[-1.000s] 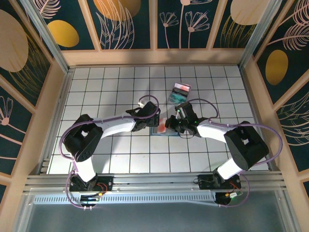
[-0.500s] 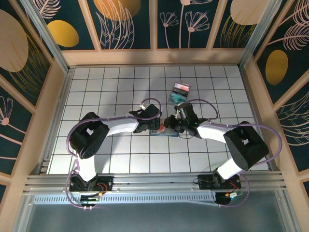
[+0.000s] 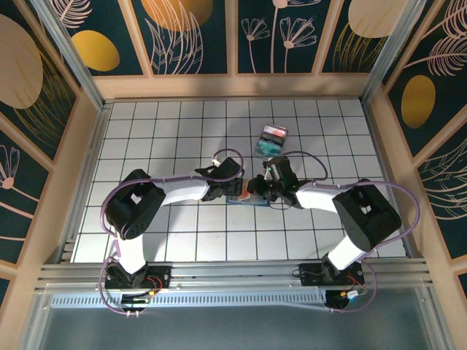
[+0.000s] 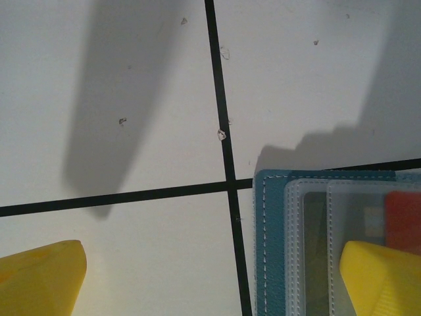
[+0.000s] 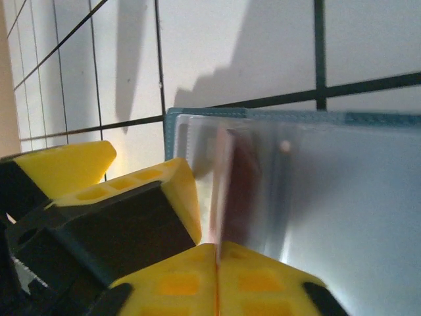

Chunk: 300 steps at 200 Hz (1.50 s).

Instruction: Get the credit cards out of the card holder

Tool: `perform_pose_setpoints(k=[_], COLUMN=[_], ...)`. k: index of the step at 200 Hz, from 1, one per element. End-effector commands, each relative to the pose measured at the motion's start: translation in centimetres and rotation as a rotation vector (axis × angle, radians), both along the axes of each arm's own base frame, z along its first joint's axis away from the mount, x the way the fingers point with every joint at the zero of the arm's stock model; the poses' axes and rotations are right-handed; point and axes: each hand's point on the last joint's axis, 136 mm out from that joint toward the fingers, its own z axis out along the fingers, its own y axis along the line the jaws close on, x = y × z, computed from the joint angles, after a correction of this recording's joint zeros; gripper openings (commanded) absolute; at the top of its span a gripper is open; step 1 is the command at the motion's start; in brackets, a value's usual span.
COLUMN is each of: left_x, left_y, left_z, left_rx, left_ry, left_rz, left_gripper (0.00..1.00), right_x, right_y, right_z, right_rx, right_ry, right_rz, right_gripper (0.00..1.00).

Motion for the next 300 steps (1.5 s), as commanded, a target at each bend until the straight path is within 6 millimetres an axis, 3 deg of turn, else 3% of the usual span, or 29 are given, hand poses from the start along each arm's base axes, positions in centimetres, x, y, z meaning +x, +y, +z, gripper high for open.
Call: perform_pose_setpoints(k=[1,85,132,173,197,203,248,255,300], left_x=[-1.4,-0.9,0.6,2.6,3.4,3.5,4.4,4.5,4.4], left_y=[0.9,2.0,1.8,0.9,1.7,2.0,3.8,4.0,4.4], left_z=[-1.7,-1.8,0.4,3.3,4.8,5.2,8.5,9.7,11.1], left_rx=[0.04,0.1,0.111,0.104,0.111,0.113,0.069,0.038,-0.026], left_ry=[0.052,0.031,-0.055,-0.138,-0.177,-0.188,-0.257,-0.28,-0.3], left_rz=[0.0,0.029,0.024,0.018,0.039,0.048,0.107,0.118,0.135], left_gripper=[0.99,0.99,0.99,0.99,0.99,0.99,0.99,0.99,0.99], right_x=[0.5,0.3,1.7,4.4,5.8,6.9,11.1,11.5,13.6], right_y=[-0.3,-3.8,-5.0,-6.8,-7.2,-8.4,-10.9,-10.9,-11.2], right_z=[0.2,2.8,6.1,9.9,12.0,12.7,17.1,17.6,19.1], right_rx=[-0.059,-0.211,-0.32,-0.442,-0.476,-0.484,-0.496,-0.495,-0.531], right_ry=[-0.017,-0.086,-0.195,-0.318,-0.391,-0.405,-0.541,-0.561,-0.704], right_rz=[-0.014,-0.072,-0.065,-0.065,-0.056,-0.086,-0.095,-0.079,0.041], right_gripper=[0.04,0.01,0.0,0.0,0.0,0.0,0.0,0.0,0.0])
